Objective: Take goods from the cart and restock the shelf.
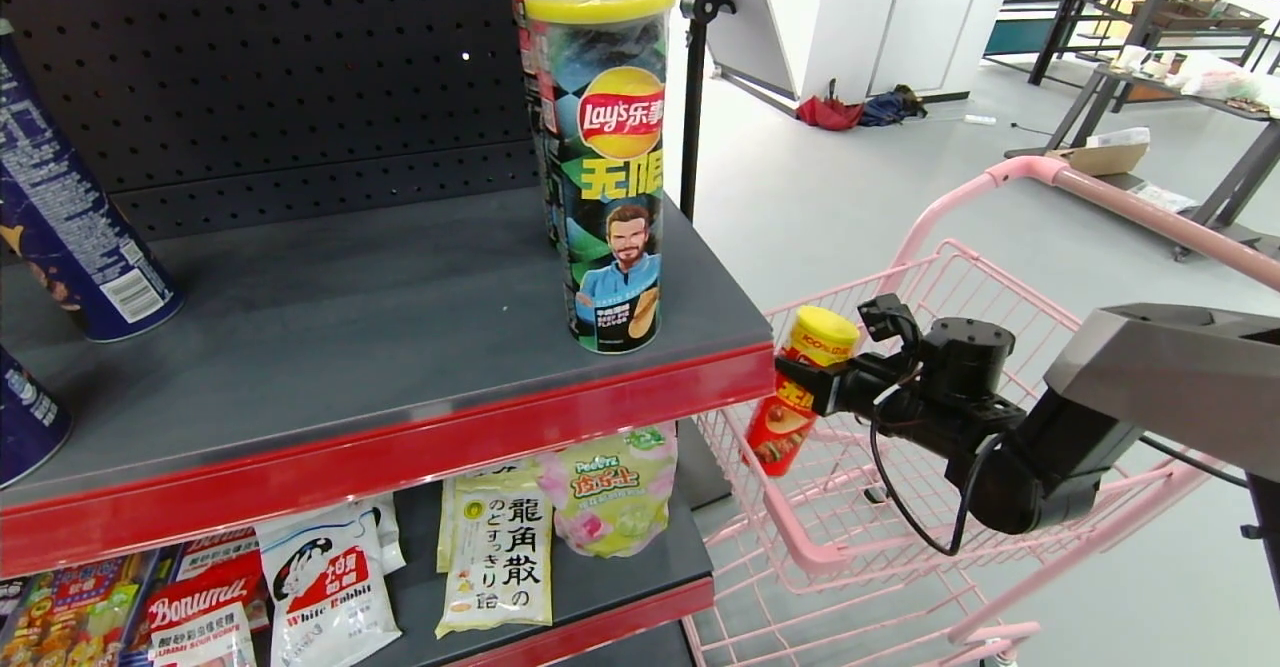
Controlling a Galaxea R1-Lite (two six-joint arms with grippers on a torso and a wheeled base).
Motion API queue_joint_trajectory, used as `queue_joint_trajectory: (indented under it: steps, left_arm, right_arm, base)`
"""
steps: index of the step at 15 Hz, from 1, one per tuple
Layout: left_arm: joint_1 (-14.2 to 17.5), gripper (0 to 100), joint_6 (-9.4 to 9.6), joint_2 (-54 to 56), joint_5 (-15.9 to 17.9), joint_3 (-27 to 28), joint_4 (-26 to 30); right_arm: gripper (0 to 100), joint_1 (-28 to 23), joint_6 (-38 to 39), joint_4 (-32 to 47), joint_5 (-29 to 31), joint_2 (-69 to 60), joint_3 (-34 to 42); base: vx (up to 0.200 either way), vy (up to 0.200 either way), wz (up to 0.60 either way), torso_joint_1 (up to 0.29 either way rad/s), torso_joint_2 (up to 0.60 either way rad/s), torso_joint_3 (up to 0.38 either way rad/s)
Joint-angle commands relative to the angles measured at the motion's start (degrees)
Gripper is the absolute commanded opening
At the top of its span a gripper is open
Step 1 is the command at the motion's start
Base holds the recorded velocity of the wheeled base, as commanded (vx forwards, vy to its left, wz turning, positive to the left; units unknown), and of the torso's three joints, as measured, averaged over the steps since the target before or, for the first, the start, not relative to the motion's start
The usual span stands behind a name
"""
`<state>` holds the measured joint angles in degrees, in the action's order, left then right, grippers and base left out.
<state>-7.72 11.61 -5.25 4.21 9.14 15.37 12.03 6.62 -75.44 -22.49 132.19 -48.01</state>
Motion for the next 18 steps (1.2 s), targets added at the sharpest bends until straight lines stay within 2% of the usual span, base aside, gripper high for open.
queue_joint_trajectory:
  steps: [1, 2, 3, 7, 8, 9, 10, 11, 12, 15, 16, 18]
  left_arm:
    - [0.0, 100, 0.00, 0.0, 0.1, 0.0, 0.0]
    - [0.0, 100, 0.00, 0.0, 0.1, 0.0, 0.0]
    - [0.0, 100, 0.00, 0.0, 0.4, -0.1, 0.0]
    - [0.0, 100, 0.00, 0.0, 0.9, 0.0, 0.0]
    - [0.0, 100, -0.09, 0.0, 0.6, -0.1, 0.0]
    - [0.0, 100, -0.27, 0.0, 0.5, 0.0, 0.0]
    - [0.0, 100, -0.53, 0.0, 0.5, 0.0, 0.0]
    - [0.0, 100, -0.27, 0.0, 0.9, 0.0, 0.0]
    - [0.0, 100, -0.27, 0.0, 0.7, 0.0, 0.0]
    - [0.0, 100, -0.44, -0.3, 0.3, 0.0, 0.0]
    - [0.0, 100, -0.53, -0.2, 0.3, 0.0, 0.0]
    - [0.0, 100, -0.62, 0.0, 0.3, -0.1, 0.0]
  right_arm:
    - [0, 0.3, -0.1, 0.5, 2.5, -6.7, 2.8]
    - [0, 0.1, -0.2, 0.9, 2.7, -8.7, 3.8]
    - [0, -0.6, -1.3, 4.3, 3.0, -16.1, 6.7]
    - [0, -3.7, -6.0, 24.5, 3.9, -39.1, 7.1]
    - [0, -5.7, -8.6, 37.6, 4.7, -50.1, 6.7]
    - [0, -6.4, -8.9, 44.1, 5.2, -54.9, 6.1]
    - [0, -7.6, -9.1, 57.1, 7.8, -64.2, 4.1]
    - [0, -10.2, -10.5, 70.3, 13.1, -72.9, 1.3]
    - [0, -10.5, -11.2, 79.6, 14.6, -79.5, 0.3]
    - [0, -13.4, -11.6, 95.0, 16.5, -94.7, 1.7]
    - [0, -14.8, -12.2, 97.3, 17.1, -97.6, 2.6]
    - [0, -18.2, -13.5, 96.6, 22.1, -101.1, 7.2]
  base:
    - [0.000, 0.000, 0.00, 0.000, 0.00, 0.000]
    - [0.000, 0.000, 0.00, 0.000, 0.00, 0.000]
    - [0.000, 0.000, 0.00, 0.000, 0.00, 0.000]
    - [0.000, 0.000, 0.00, 0.000, 0.00, 0.000]
    - [0.000, 0.000, 0.00, 0.000, 0.00, 0.000]
    - [0.000, 0.000, 0.00, 0.000, 0.00, 0.000]
    - [0.000, 0.000, 0.00, 0.000, 0.00, 0.000]
    - [0.000, 0.000, 0.00, 0.000, 0.00, 0.000]
    - [0.000, 0.000, 0.00, 0.000, 0.00, 0.000]
    - [0.000, 0.000, 0.00, 0.000, 0.00, 0.000]
    - [0.000, 0.000, 0.00, 0.000, 0.00, 0.000]
    - [0.000, 0.000, 0.00, 0.000, 0.00, 0.000]
